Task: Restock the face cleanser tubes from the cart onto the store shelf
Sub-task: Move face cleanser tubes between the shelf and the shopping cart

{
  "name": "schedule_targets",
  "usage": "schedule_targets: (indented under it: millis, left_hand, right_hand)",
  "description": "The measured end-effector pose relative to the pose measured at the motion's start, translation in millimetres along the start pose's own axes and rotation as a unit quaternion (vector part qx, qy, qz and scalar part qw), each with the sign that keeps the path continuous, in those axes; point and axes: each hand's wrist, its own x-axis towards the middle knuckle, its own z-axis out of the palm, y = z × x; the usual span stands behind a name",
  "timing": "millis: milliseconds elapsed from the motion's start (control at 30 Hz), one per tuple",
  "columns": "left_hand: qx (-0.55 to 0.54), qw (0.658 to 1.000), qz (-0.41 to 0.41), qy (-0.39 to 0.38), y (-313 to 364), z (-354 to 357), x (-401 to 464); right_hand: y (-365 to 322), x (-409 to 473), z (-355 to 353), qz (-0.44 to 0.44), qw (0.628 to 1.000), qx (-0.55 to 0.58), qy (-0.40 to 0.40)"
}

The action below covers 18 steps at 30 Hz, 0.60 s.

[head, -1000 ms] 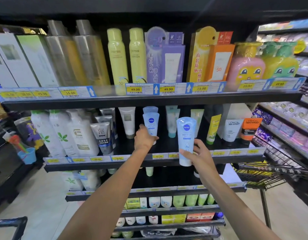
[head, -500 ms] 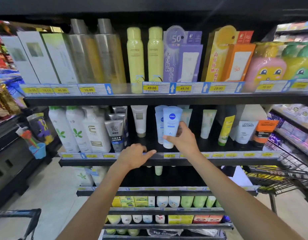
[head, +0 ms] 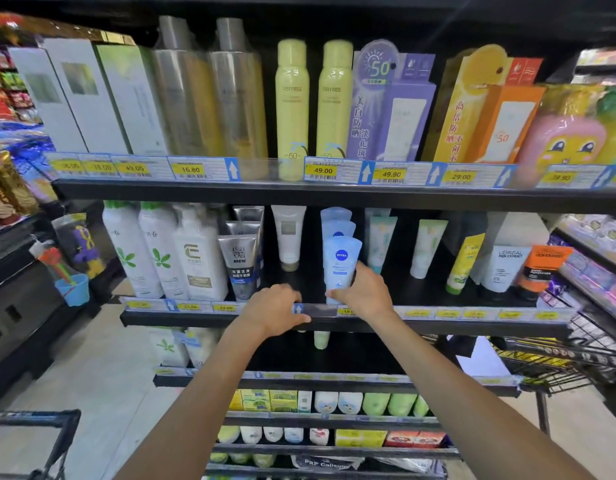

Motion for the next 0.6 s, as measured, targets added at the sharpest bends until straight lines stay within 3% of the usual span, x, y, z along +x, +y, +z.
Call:
schedule_targets:
  millis: [433,600]
  left_hand:
    - [-0.005,1.000,-0.005,-0.009,4,-4,-2]
    - [-0.023,0.999,-0.006,0.027,12,-5,-21]
  right_hand:
    - [-5,-5,-8,0.035,0.999,-0.009,-0.038]
    - [-4,-40,-24,0.030,0.997,-0.069,-0.002]
